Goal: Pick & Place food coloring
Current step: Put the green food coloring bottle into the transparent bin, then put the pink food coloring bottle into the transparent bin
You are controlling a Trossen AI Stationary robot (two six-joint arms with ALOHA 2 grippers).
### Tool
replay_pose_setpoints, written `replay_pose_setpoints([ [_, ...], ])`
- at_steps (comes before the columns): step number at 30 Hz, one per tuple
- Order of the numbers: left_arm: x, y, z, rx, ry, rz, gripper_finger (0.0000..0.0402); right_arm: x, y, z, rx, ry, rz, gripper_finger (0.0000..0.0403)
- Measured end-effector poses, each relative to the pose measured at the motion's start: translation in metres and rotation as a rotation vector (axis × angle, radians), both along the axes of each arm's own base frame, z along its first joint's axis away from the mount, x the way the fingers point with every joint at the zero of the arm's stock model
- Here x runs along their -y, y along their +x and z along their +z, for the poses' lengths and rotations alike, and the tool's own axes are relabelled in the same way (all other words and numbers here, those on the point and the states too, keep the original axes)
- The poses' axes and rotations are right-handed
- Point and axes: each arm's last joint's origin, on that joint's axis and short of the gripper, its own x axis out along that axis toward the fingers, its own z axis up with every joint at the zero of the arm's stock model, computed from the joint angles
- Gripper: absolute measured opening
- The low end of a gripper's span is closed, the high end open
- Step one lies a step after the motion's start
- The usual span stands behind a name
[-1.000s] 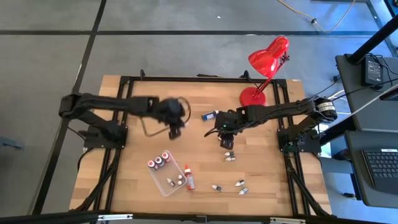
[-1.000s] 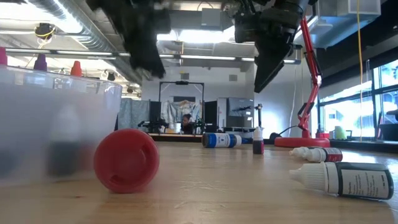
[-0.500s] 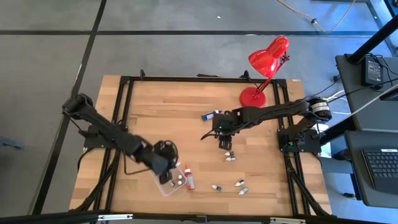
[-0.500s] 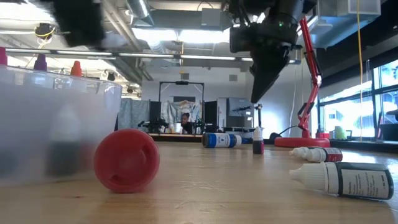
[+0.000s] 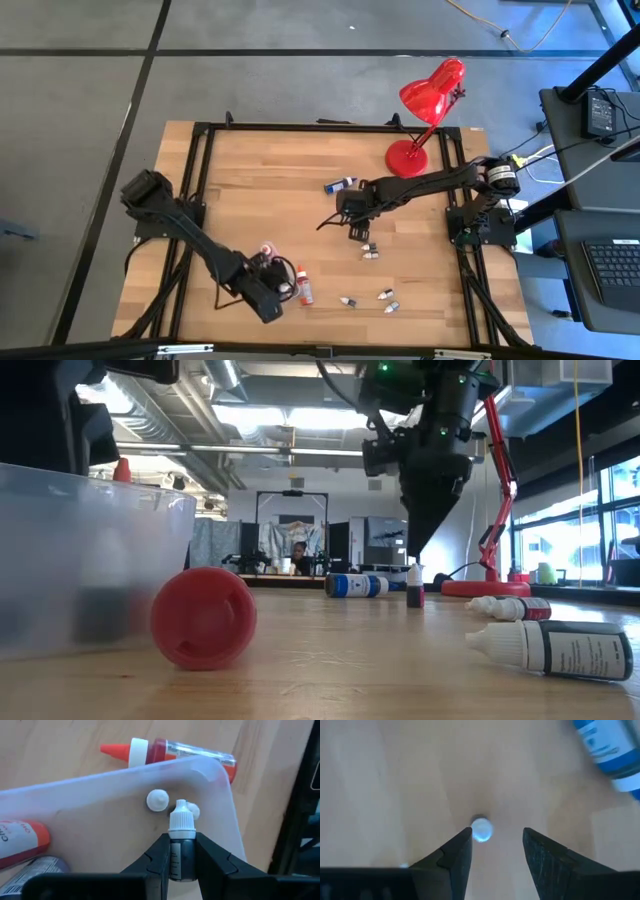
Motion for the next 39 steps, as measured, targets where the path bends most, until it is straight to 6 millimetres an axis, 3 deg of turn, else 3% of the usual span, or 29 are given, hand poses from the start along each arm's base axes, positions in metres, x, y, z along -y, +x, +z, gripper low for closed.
replay_pose_setpoints([
  [16, 0.002, 0.002, 0.002, -0.048, -0.004, -0.012, 0.0096, 0.000, 0.002, -0.002, 0.002, 0.028, 0.002, 0.0177],
  [32, 0.002, 0.001, 0.002, -0.049, 0.002, -0.023, 0.0094, 0.000, 0.002, -0.003, 0.007, 0.026, 0.016, 0.0177],
  [39, 0.004, 0.001, 0.003, -0.072, -0.048, -0.048, 0.0093, 0.000, 0.007, -0.017, -0.023, 0.025, 0.016, 0.0177],
])
